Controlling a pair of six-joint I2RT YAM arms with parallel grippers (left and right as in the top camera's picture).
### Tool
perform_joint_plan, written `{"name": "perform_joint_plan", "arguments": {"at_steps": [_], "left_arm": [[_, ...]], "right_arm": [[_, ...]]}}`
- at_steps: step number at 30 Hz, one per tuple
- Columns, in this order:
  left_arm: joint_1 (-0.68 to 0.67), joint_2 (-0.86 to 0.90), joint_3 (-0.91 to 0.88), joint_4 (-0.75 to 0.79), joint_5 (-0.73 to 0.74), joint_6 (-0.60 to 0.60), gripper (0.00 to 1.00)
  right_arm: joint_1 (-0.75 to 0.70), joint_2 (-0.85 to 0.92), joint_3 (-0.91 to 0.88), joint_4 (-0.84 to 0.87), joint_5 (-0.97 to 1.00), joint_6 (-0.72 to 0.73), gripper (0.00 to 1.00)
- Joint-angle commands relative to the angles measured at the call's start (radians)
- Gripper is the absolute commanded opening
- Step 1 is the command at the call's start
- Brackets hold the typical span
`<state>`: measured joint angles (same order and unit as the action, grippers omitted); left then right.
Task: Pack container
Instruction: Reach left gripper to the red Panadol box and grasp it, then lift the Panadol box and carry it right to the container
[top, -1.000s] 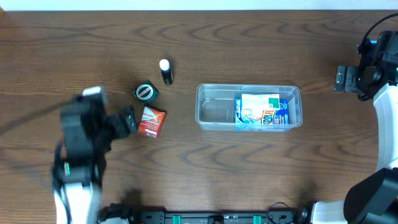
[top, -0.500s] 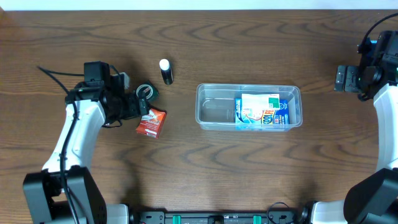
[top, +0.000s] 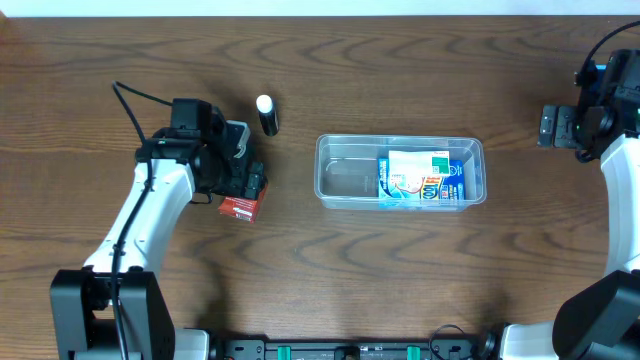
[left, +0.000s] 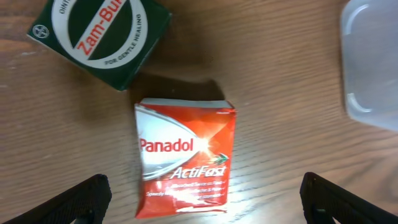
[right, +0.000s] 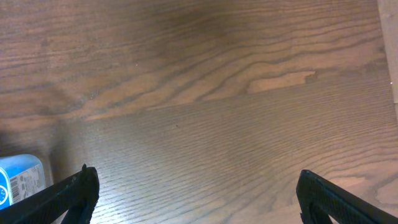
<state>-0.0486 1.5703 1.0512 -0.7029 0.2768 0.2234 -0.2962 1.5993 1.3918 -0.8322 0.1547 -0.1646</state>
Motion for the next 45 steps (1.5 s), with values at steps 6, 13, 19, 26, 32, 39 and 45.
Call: {"name": "perform_joint_plan", "arguments": {"at_steps": [6,13,19,26,32,39,45], "left_arm": [[-0.007,0.005,-0.016,-0.003,-0.095,-0.023,0.98],[-0.007,0.005,-0.044,0.007,-0.095,-0.042,0.98],[-0.007,0.005,-0.117,0.055,-0.095,-0.042,0.98],[-0.007,0.006,-0.186,0.158,-0.095,-0.042,0.98],[-0.008,0.011,-0.207,0.22,-0.095,-0.042,0.98],[-0.023,0.063,-0.225,0.251,-0.095,-0.042,0.98],[-0.056,0.12,-0.225,0.295,-0.096,-0.037,0.98]], "right_arm": [[-0.004,-0.023,0.003,0.002,0.006,0.014,0.99],[-0.004,-0.023,0.003,0.002,0.006,0.014,0.99],[-0.004,-0.023,0.003,0.002,0.006,0.014,0.99],[-0.004,-0.023,0.003,0.002,0.006,0.014,0.99],[-0.004,-0.023,0.003,0.002,0.006,0.014,0.99],[-0.004,-0.023,0.003,0.002,0.006,0.014,0.99],[-0.004,-0.023,0.003,0.002,0.006,0.014,0.99]]}}
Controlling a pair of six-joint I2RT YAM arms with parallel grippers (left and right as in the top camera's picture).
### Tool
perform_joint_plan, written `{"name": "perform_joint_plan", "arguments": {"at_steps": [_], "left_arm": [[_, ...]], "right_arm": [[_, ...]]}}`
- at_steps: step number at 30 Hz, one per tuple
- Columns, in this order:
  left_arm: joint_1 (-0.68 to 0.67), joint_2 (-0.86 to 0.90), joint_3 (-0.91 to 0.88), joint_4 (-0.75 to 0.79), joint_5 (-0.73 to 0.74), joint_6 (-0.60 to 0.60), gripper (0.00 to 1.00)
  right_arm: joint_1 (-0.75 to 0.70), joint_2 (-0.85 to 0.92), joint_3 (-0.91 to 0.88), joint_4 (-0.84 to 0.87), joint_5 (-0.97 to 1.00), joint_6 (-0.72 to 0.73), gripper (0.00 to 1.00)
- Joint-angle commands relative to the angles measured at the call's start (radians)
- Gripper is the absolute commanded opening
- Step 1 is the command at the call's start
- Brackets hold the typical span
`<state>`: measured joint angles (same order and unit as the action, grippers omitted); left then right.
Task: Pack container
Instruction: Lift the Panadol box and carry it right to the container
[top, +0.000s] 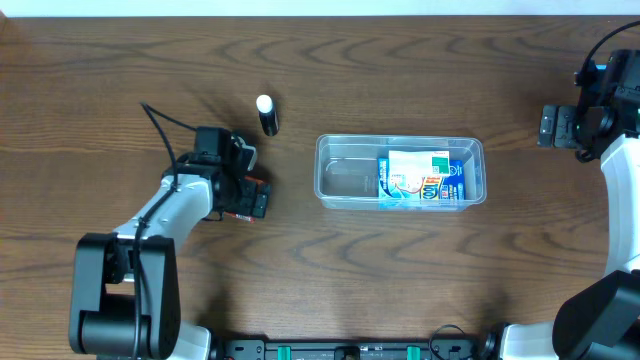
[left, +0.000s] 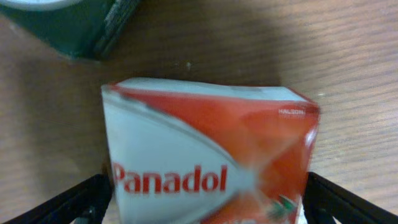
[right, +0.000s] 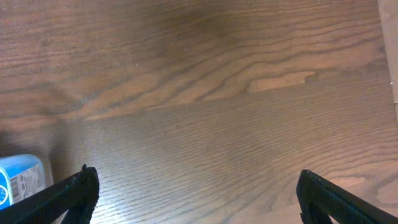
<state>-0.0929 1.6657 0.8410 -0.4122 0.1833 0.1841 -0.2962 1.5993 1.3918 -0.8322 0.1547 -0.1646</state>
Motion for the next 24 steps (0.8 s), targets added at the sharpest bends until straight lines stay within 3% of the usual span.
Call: {"name": "perform_joint_plan", "arguments": {"at_steps": [1,9,14,20,24], "left_arm": [[-0.011,0.025,-0.014,0.011,-0.002,0.003,0.98],[-0.008,0.025,-0.014,0.024,-0.002,0.002,0.97],[-0.009,0.023,-0.014,0.021,-0.002,0.002,0.83],[-0.009,0.021,-0.014,0.021,-0.002,0.001,0.59],[-0.009,0.0,-0.01,0.021,-0.002,-0.024,0.58]], "right_arm": [[-0.004,-0.023,0.003,0.002,0.006,0.014,0.99],[-0.004,-0.023,0.003,0.002,0.006,0.014,0.99],[-0.004,-0.023,0.003,0.002,0.006,0.014,0.99],[-0.004,-0.023,0.003,0.002,0.006,0.014,0.99],[-0.004,-0.023,0.003,0.002,0.006,0.014,0.99]]}}
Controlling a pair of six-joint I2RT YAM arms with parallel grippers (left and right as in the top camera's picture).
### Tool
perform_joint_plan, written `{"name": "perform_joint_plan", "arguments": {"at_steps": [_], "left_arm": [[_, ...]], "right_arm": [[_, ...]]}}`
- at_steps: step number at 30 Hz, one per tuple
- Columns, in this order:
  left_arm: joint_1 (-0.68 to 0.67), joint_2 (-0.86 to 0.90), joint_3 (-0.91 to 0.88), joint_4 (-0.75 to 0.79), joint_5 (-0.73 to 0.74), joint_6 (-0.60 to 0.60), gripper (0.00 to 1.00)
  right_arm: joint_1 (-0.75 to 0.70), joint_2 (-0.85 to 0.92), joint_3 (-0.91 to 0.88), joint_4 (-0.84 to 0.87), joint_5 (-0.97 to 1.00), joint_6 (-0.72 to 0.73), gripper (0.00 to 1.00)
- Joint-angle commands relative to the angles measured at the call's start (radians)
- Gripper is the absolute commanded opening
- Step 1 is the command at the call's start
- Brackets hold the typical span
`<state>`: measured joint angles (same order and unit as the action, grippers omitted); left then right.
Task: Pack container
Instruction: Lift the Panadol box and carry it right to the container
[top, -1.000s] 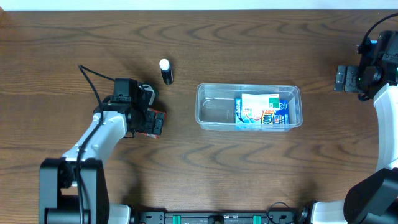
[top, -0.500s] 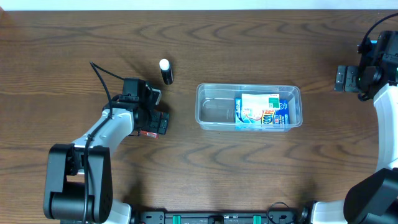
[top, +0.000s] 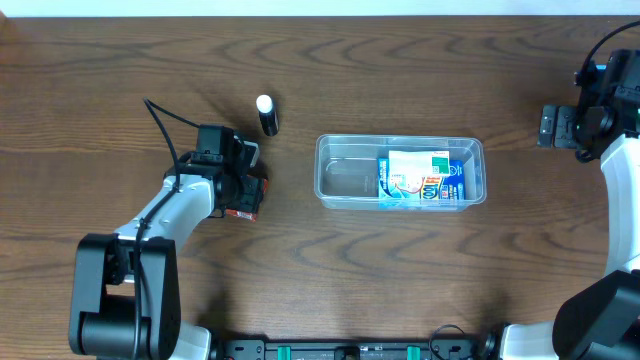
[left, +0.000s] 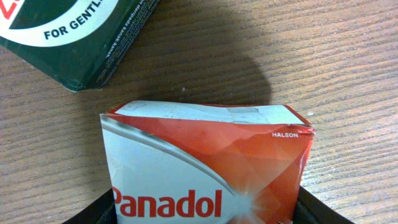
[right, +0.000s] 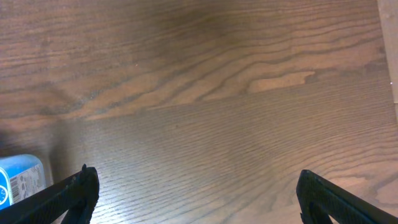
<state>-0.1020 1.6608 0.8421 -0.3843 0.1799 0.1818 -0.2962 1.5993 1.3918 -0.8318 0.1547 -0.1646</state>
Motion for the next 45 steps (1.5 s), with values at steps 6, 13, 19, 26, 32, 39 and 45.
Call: {"name": "perform_joint_plan", "arguments": {"at_steps": [6,13,19,26,32,39,45], "left_arm": [[0.0,-0.097,0.021,-0.046,0.002,-0.143,0.58],[-0.004,-0.298,0.099,-0.155,0.003,-0.254,0.56],[-0.075,-0.423,0.251,-0.28,0.002,-0.347,0.54],[-0.249,-0.39,0.438,-0.327,-0.045,-0.436,0.53],[-0.444,-0.287,0.487,-0.269,-0.158,-0.505,0.54],[-0.594,-0.108,0.487,-0.188,-0.227,-0.562,0.54],[-0.631,0.006,0.487,-0.159,-0.252,-0.599,0.53]], "right_arm": [[-0.004,-0.023,0.003,0.001,0.006,0.014,0.99],[-0.004,-0.023,0.003,0.001,0.006,0.014,0.99],[-0.004,-0.023,0.003,0.001,0.006,0.014,0.99],[-0.004,-0.023,0.003,0.002,0.006,0.014,0.99],[-0.004,-0.023,0.003,0.001,0.006,0.014,0.99],[-0.004,-0.023,0.003,0.001,0.006,0.014,0.99],[-0.004,-0.023,0.003,0.002,0.006,0.014,0.99]]}}
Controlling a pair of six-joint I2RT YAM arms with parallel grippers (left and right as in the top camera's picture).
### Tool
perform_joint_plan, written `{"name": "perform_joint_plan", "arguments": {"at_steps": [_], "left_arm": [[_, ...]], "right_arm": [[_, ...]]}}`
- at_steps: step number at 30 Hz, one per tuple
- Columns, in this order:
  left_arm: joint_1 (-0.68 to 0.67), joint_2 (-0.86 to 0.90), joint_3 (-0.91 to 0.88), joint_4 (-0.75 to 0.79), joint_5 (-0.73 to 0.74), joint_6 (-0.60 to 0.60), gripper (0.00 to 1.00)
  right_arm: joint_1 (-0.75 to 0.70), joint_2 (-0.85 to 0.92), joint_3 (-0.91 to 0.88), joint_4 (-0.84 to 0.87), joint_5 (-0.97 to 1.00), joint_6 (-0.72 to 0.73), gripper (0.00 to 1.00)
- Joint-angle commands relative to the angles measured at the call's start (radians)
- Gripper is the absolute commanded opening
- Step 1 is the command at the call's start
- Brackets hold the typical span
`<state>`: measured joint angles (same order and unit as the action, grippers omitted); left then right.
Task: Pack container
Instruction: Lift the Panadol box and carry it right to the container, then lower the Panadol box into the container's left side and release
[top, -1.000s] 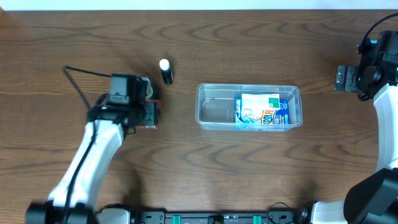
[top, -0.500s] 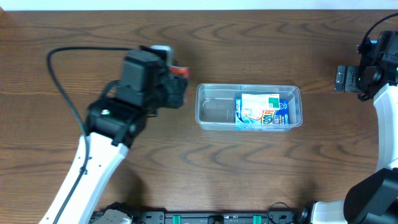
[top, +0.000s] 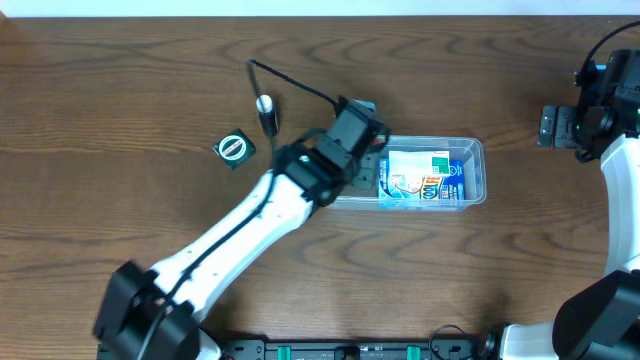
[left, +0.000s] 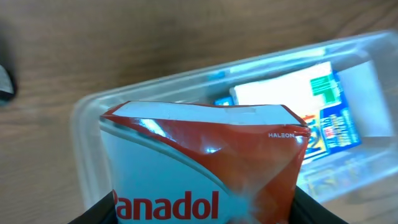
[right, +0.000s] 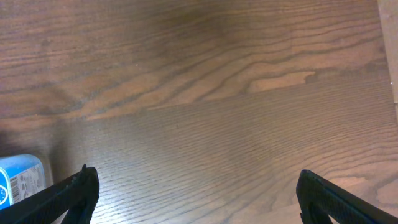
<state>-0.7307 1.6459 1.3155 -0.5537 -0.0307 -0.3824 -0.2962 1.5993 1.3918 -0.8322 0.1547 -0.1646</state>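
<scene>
The clear plastic container (top: 470, 148) lies right of the table's middle, with a blue and white box (top: 425, 178) in its right half. My left gripper (top: 362, 160) hangs over the container's left end, shut on the red Panadol box (left: 205, 168), which fills the left wrist view above the container (left: 87, 112). The green Zam-Buk box (top: 233, 150) and a black tube with a white cap (top: 267, 115) lie on the table to the left. My right gripper (right: 198, 202) stands open over bare wood at the far right.
The table is dark wood (top: 400, 280). My left arm (top: 240, 230) stretches diagonally from the front left to the container. The right arm (top: 610, 120) sits at the right edge, well away from the container.
My left gripper, shut on the Panadol box, has moved from beside the green box at the left to above the container's left end. The green box now lies uncovered. The right arm is unchanged.
My left gripper was open above the Panadol box beside the green box. Then it was lower, with its fingers on either side of the Panadol box, then shut on it. Now the box is held over the container. The right gripper stayed open and still throughout.
</scene>
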Motion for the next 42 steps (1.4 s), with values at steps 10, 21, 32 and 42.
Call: {"name": "perform_joint_plan", "arguments": {"at_steps": [10,21,32,42], "left_arm": [[-0.014,0.087,0.014,0.06,-0.042,-0.065,0.5],[-0.039,0.121,0.013,0.062,-0.073,-0.076,0.49],[-0.043,0.185,0.013,0.053,-0.115,-0.185,0.48],[-0.043,0.283,0.013,0.07,-0.12,-0.245,0.49]], "right_arm": [[-0.004,-0.023,0.003,0.002,0.006,0.014,0.99],[-0.004,-0.023,0.003,0.002,0.006,0.014,0.99],[-0.004,-0.023,0.003,0.002,0.006,0.014,0.99],[-0.004,-0.023,0.003,0.002,0.006,0.014,0.99]]}}
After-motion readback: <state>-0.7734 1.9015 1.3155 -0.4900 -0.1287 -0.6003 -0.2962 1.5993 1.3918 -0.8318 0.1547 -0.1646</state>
